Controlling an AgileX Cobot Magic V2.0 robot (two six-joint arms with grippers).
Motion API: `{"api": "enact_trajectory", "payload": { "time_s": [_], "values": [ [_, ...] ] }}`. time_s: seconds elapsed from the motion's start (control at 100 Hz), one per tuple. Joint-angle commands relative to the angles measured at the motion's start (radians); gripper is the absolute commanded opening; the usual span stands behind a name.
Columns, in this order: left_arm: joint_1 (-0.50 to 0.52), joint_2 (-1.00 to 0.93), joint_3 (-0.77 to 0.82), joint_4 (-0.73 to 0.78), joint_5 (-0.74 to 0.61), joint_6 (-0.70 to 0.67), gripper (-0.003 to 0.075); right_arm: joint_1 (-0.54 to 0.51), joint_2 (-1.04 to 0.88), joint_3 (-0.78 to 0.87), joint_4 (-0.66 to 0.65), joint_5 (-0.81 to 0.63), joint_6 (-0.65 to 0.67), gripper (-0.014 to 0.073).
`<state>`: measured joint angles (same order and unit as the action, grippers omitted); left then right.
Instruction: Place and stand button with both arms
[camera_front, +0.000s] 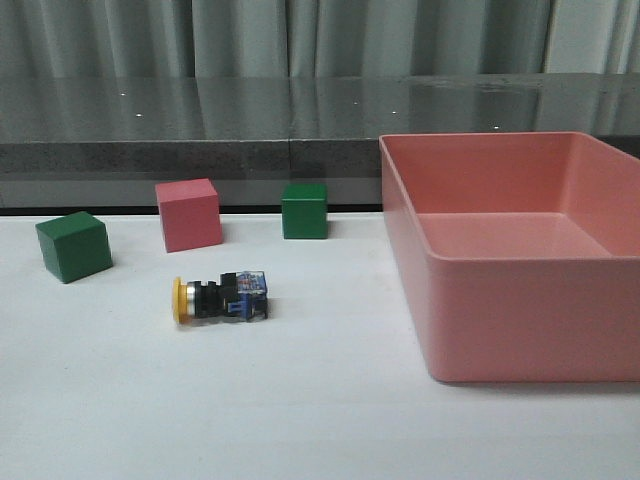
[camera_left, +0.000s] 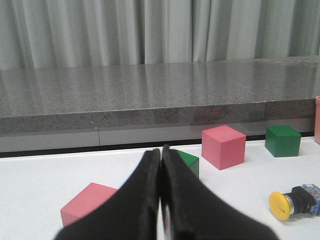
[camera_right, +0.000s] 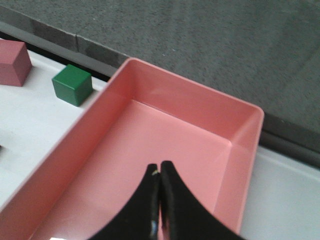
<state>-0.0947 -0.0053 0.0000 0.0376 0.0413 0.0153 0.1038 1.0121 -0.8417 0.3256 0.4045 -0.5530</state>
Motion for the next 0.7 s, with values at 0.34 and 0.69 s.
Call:
{"api": "enact_trajectory", "payload": {
  "time_s": [0.34, 0.69],
  "values": [
    [0.002, -0.028, 0.045, 0.0, -0.076, -0.007, -0.002, -0.032, -0.638, 0.385, 0.014, -0.112, 0.004, -0.0061],
    [0.002, -0.028, 0.045, 0.0, -0.146, -0.007, -0.002, -0.032, -0.723, 0.425, 0.014, -0.138, 0.004, -0.0061]
  ]
}}
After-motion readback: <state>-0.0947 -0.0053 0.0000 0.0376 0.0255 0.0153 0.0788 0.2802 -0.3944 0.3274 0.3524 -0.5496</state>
